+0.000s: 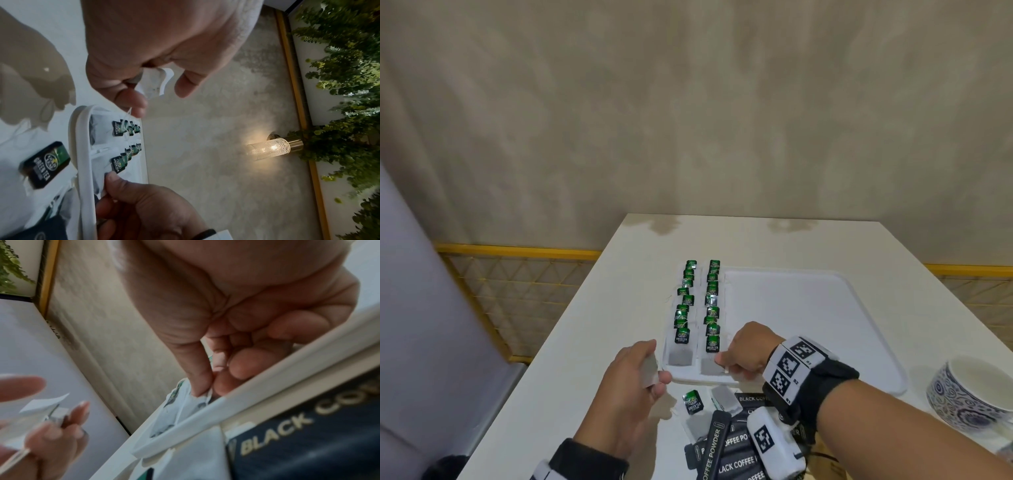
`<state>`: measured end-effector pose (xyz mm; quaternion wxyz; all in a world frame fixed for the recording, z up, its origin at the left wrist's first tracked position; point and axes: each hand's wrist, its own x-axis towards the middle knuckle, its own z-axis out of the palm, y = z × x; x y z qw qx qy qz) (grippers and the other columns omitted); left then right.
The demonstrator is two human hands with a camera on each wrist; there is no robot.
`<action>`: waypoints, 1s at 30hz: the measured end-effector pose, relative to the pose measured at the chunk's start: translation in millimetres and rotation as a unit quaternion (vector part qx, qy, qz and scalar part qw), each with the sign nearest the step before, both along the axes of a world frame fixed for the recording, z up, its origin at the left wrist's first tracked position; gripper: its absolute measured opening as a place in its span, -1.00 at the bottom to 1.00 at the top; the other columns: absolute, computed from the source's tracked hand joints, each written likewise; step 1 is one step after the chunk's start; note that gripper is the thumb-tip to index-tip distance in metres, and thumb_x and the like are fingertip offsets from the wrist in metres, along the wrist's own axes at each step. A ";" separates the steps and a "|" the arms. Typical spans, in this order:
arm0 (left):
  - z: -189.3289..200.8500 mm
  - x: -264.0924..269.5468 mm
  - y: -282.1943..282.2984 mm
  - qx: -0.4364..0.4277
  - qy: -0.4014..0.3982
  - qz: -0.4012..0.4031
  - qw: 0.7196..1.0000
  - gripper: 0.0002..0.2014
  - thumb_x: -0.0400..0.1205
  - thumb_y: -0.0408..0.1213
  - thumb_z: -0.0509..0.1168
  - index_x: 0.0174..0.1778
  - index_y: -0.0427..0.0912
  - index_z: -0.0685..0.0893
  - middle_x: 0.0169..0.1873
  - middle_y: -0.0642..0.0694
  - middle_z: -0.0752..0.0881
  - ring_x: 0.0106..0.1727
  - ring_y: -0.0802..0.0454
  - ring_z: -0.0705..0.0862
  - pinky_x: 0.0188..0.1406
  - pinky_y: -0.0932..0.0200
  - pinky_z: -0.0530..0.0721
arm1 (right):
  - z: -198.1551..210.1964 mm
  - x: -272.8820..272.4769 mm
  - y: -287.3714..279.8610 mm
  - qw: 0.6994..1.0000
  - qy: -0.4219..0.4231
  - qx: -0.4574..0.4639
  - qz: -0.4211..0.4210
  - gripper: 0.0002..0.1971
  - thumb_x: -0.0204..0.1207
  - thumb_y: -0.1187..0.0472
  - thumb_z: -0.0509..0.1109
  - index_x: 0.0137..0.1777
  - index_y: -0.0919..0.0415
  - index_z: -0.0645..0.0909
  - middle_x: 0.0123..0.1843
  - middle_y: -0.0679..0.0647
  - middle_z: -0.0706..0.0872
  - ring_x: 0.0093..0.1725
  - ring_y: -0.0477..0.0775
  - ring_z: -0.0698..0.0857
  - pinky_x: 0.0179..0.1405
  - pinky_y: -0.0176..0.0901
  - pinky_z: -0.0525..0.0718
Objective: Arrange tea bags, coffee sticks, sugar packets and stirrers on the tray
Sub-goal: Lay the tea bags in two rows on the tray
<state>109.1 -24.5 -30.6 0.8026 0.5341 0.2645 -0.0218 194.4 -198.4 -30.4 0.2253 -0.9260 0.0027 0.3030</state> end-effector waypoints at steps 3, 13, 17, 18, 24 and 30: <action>-0.1 -1.1 -0.1 -0.036 -0.005 0.024 0.999 -0.77 0.72 -0.20 0.12 -0.01 -0.29 0.60 -0.02 -0.22 0.51 -0.20 -0.18 0.57 -0.29 0.06 0.58 | -2.0 -0.4 0.3 1.000 -0.001 0.013 -0.009 -0.64 0.58 0.02 0.41 -0.41 0.15 0.53 -0.43 -0.04 0.62 -0.57 -0.12 0.52 -0.46 -0.35 0.49; 2.8 0.3 0.1 -0.083 -0.007 -0.015 0.996 -0.79 0.71 -0.24 0.07 -0.01 -0.34 0.48 -0.15 -0.25 0.45 -0.28 -0.13 0.51 -0.31 0.08 0.54 | 13.3 -7.5 -2.1 0.995 -0.098 0.024 0.029 -0.68 0.50 0.06 0.45 -0.36 0.20 0.46 -0.45 0.03 0.58 -0.48 -0.02 0.52 -0.44 -0.28 0.47; 10.3 -1.4 -3.0 -0.073 -0.020 -0.082 0.994 -0.76 0.72 -0.19 0.06 -0.13 -0.28 0.48 -0.29 -0.21 0.47 -0.34 -0.03 0.46 -0.34 0.11 0.42 | 36.4 -22.7 -0.5 0.961 -0.148 0.217 0.084 -0.86 0.51 0.15 0.47 -0.05 -0.01 0.55 -0.14 -0.05 0.64 -0.27 -0.09 0.58 -0.18 -0.20 0.61; 13.9 -2.6 -4.8 -0.070 -0.030 -0.105 0.992 -0.73 0.73 -0.15 0.05 -0.10 -0.27 0.53 -0.28 -0.20 0.50 -0.34 -0.01 0.45 -0.32 0.11 0.41 | 42.1 -26.0 -0.7 0.951 -0.161 0.237 0.119 -0.79 0.51 0.19 0.47 0.03 -0.11 0.56 -0.11 -0.07 0.66 -0.27 -0.12 0.58 -0.15 -0.24 0.62; 33.3 -8.6 -13.5 -0.074 -0.098 -0.188 0.975 -0.73 0.73 -0.15 -0.07 0.00 -0.27 0.43 -0.24 -0.18 0.71 -0.37 0.00 0.56 -0.28 0.05 0.38 | 53.1 -43.7 4.7 0.890 -0.025 0.443 0.103 -0.60 0.53 0.35 0.40 0.29 -0.05 0.52 -0.01 0.11 0.69 -0.17 0.08 0.75 -0.18 -0.22 0.64; 40.6 -16.2 -15.9 -0.071 -0.127 -0.183 0.972 -0.82 0.75 -0.30 -0.02 -0.01 -0.25 0.47 -0.18 -0.22 0.71 -0.40 0.05 0.67 -0.29 0.07 0.39 | 47.9 -48.1 11.6 0.904 -0.035 0.425 0.035 -0.47 0.40 0.07 0.59 0.36 -0.01 0.52 -0.21 -0.10 0.59 -0.28 -0.16 0.66 -0.15 -0.18 0.61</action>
